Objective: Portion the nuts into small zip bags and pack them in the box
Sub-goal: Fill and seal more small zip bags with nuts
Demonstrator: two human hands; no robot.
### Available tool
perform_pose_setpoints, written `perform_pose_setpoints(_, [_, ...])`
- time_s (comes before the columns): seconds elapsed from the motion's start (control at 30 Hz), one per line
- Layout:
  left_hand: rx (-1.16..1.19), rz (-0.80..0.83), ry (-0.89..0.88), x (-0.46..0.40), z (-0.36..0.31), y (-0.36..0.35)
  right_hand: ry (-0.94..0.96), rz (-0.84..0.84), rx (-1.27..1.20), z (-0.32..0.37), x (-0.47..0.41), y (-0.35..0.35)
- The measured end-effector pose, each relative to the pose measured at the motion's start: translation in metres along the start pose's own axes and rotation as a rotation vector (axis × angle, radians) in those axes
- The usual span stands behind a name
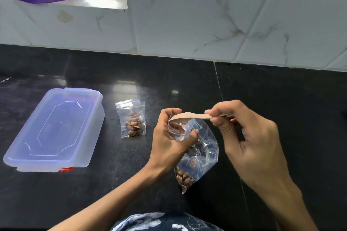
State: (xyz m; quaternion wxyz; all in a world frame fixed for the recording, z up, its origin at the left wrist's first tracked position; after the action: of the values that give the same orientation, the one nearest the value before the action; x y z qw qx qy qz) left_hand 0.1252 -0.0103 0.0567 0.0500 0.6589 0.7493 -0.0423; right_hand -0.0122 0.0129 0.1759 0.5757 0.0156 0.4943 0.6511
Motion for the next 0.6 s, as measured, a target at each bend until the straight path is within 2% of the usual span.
perform_pose_setpoints(0.2, [-0.025,-0.035,0.008,-0.018,-0.01,0.012,-0.178,-0.276,-0.092,-0.017,-0.003,0.022])
perform_pose_setpoints(0.33, [0.01,-0.071,0.078,-0.036,-0.008,0.025,-0.355,-0.317,-0.201,-0.042,0.0,0.029])
perform_pose_setpoints(0.43, [0.032,-0.099,0.107,-0.045,-0.006,0.035,-0.519,-0.184,-0.184,-0.07,0.012,0.016])
perform_pose_setpoints(0.6, [-0.004,-0.153,0.141,-0.044,-0.003,0.039,-0.762,0.203,-0.055,-0.106,0.037,-0.032])
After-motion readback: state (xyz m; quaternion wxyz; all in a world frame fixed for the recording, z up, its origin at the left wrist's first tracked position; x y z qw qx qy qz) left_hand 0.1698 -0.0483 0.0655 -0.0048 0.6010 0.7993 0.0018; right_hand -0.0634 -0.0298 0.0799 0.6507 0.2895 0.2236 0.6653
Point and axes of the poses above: each hand's wrist, its own x-axis away from the middle knuckle, its own y-axis out of the back of the hand, z = x × y, the point moved 5 cm from there along -x, towards the middle knuckle, and after that the axes turned 1 degree about x, right-handed, at the moved point
